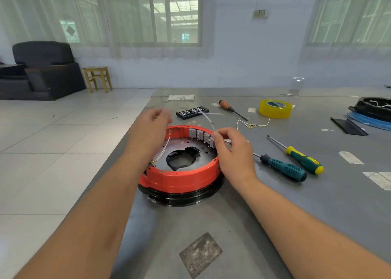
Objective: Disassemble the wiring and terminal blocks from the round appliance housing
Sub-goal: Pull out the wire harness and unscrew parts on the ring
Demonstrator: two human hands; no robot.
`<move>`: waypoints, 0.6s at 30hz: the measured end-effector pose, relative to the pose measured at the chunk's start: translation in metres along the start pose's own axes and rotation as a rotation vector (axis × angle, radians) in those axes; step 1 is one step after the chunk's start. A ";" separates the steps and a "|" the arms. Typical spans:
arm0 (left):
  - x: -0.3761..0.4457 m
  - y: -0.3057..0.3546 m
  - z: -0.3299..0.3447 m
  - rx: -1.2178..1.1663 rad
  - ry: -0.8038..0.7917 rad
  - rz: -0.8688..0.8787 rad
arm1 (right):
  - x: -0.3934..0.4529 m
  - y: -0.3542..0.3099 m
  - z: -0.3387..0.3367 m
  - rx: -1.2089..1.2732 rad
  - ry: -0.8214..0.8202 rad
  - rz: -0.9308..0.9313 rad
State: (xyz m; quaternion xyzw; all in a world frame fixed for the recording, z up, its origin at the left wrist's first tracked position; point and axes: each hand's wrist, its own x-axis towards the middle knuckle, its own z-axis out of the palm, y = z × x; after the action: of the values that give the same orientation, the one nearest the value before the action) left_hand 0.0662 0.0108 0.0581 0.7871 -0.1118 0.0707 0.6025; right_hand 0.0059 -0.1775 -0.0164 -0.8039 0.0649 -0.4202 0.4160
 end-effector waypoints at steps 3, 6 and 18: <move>0.008 0.023 0.015 -0.481 -0.182 -0.278 | 0.001 0.000 -0.003 -0.101 -0.029 -0.104; 0.019 0.026 0.015 -0.656 -0.257 -0.353 | 0.005 0.001 -0.008 -0.185 -0.077 -0.146; 0.021 -0.005 0.013 -0.682 -0.334 -0.458 | 0.021 0.006 -0.009 0.222 0.025 0.239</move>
State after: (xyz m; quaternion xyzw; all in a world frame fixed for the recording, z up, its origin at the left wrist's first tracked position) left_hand 0.0873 -0.0023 0.0551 0.5483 -0.0472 -0.2337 0.8016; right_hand 0.0145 -0.1962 -0.0048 -0.7344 0.1185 -0.3820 0.5484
